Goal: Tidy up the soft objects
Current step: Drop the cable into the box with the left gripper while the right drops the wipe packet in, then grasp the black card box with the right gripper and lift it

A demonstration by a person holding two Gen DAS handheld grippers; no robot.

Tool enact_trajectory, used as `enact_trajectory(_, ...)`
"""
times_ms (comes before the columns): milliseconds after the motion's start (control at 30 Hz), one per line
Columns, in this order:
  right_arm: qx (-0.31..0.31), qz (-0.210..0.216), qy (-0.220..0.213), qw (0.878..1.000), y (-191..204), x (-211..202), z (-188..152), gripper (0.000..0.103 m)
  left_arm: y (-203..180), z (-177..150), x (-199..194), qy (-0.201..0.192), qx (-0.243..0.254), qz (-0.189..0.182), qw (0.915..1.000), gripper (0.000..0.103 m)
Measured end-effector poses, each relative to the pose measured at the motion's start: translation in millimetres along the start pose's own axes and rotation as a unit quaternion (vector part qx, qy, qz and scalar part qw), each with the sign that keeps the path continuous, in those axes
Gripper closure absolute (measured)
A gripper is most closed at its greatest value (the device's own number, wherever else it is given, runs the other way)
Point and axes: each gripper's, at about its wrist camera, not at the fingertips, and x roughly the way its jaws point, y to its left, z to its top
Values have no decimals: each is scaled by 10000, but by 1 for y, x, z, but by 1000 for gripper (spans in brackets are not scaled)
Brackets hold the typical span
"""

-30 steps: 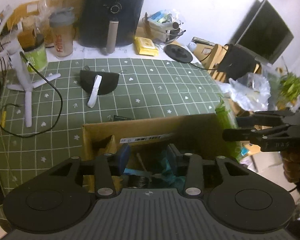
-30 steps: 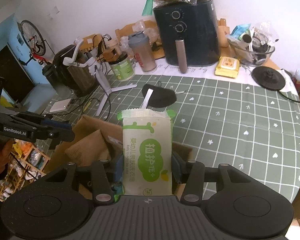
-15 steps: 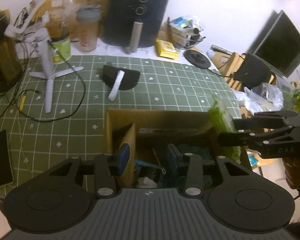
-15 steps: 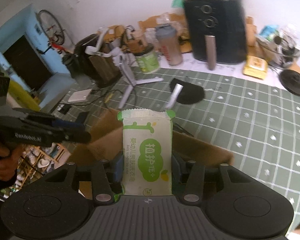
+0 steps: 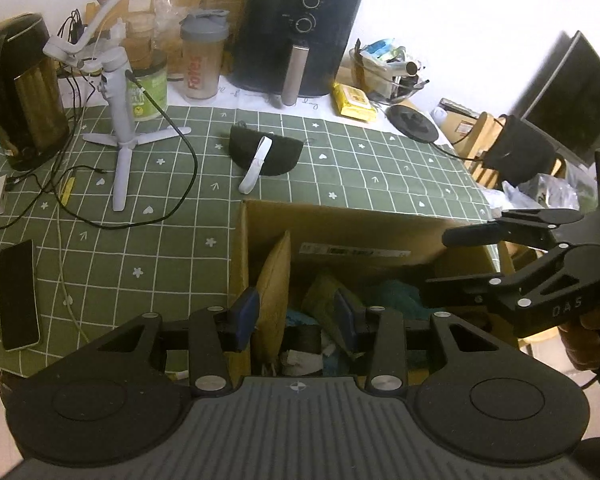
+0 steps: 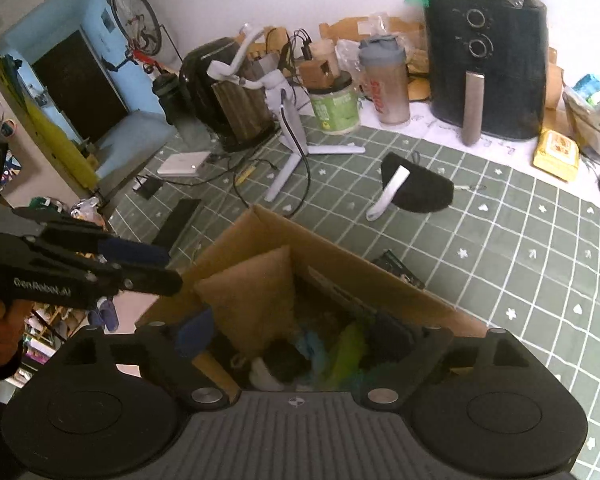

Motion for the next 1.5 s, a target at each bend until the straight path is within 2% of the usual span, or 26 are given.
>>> enact_trajectory(300,260,-309,-110,9991,-21,-13,-8,7,-7,7,5,-35,209,10,9998,62)
enact_trajectory(367,302,-352,-143,9988,-25,-15,-9,6,-8,11,7,-68,246,0,9997,57)
enact_trajectory(433,344,-333,-183,9987,-29,-18,-10,6,-9,14,9,-85,297,18,9995,47)
enact_trajectory(633,507,-473,-297,9972,-42,-24,-10,6,-14,26,14,-122,482,30,9988,35)
enact_trajectory(867,611,-688,-390,9950,-57,-30,-10,0,-15,38,19,-248,682,84,9973,34)
enact_trajectory(1333,756,-1057,-365,9908,-88,-28,5,0,-2,61,35,-72,837,-67,9964,34)
enact_trajectory(1500,642,-1099,-182,9917,-104,-16,19,0,8,67,40,-35,750,-168,9970,34)
